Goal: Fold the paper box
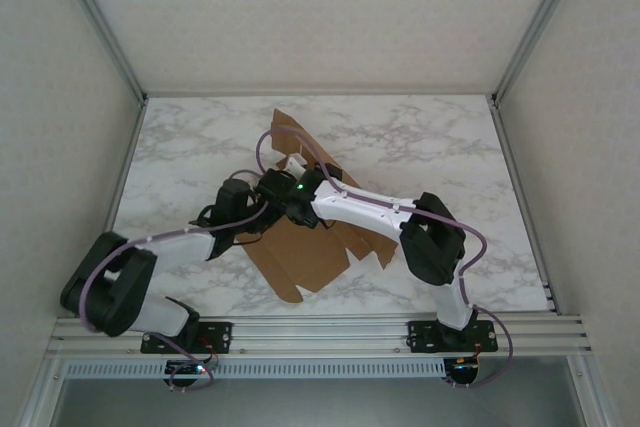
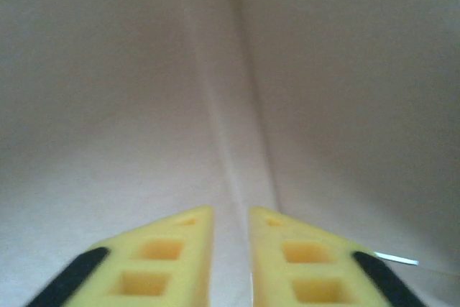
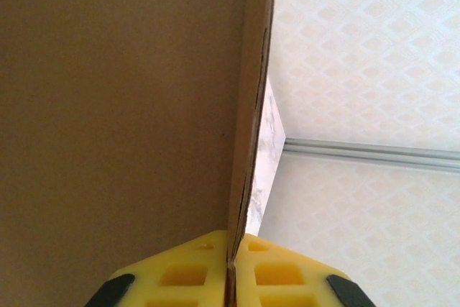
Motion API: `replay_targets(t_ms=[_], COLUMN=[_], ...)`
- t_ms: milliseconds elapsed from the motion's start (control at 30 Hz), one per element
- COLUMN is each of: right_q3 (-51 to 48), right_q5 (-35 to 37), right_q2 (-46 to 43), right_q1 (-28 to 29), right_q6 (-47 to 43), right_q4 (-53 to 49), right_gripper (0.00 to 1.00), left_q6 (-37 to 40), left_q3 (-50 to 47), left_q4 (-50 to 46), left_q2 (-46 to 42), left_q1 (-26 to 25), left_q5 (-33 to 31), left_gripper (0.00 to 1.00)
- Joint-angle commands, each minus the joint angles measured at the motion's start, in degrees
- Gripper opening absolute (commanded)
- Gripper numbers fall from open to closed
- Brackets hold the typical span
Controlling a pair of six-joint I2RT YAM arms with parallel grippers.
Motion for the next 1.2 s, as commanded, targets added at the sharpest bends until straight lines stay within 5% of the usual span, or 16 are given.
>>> replay_targets(t_ms=[0,233,1167], right_q3=[-1.33,-2.24,-4.74], right_q5=[0.09,-2.84,-9.14], right_q2=[-4.31,-6.63,-9.21], right_q1=[0.06,-0.04,-0.86], right_q6=[-1.13,-2.21,-2.13], right_q4=[3.64,7.72,11.6], right_gripper=[0.09,0.09,0.07], left_q6=[-3.94,-14.2,-18.12], left_q3=[-0.66,4.16,13.54], left_q4=[6.31,17.33,28.69], left_q2=[-4.71,1.61,8.88], left_q1=[1.78,3.71,7.56], left_q5=[0.69,6.41,8.88], left_gripper=[0.31,0.52,0.6])
